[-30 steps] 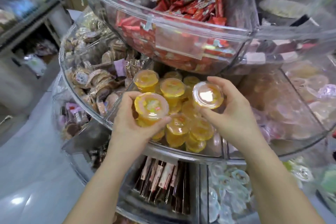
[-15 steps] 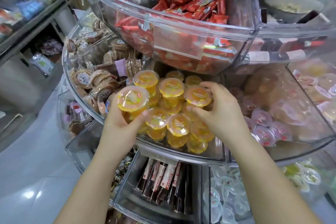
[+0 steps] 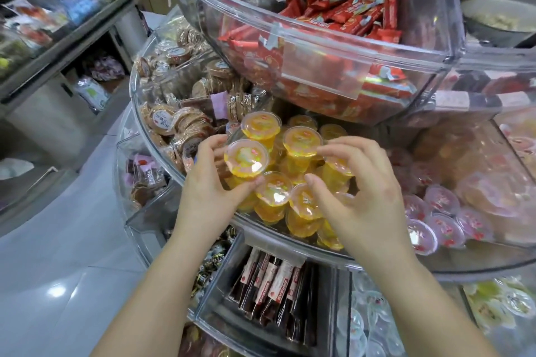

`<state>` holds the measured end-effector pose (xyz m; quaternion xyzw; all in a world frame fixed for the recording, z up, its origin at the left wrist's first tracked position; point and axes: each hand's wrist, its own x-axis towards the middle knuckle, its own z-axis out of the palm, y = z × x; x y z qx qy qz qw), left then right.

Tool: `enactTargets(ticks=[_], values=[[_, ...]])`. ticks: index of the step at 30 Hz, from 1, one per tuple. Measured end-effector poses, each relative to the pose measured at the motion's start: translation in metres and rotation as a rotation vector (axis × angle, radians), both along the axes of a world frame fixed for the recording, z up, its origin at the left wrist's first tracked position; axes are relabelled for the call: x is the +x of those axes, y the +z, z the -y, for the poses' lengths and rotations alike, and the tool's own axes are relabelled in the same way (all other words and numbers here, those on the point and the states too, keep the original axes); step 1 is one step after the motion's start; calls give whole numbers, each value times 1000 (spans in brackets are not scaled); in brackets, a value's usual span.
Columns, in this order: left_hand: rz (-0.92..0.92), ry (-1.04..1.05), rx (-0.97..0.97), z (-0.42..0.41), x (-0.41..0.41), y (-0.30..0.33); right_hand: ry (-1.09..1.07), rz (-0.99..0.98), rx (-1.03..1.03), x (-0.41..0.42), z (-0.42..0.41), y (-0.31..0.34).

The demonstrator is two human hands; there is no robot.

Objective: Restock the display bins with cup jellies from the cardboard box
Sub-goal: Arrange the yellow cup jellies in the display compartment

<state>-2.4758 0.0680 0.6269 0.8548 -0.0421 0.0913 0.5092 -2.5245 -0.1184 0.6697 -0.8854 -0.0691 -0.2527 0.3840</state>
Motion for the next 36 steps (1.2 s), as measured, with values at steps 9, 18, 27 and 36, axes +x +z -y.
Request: enactTargets(ticks=[9, 18, 27, 36], values=[[73, 95, 58, 7, 11, 2, 175, -153, 50, -4, -19, -23], [122, 81, 101, 10, 8, -1, 144, -179, 65, 1, -13, -29], [69, 114, -49, -22, -20, 5, 233, -194, 122, -2, -35, -28], [-201, 447, -236, -153, -161, -97, 529, -473, 210, -48, -152, -85]])
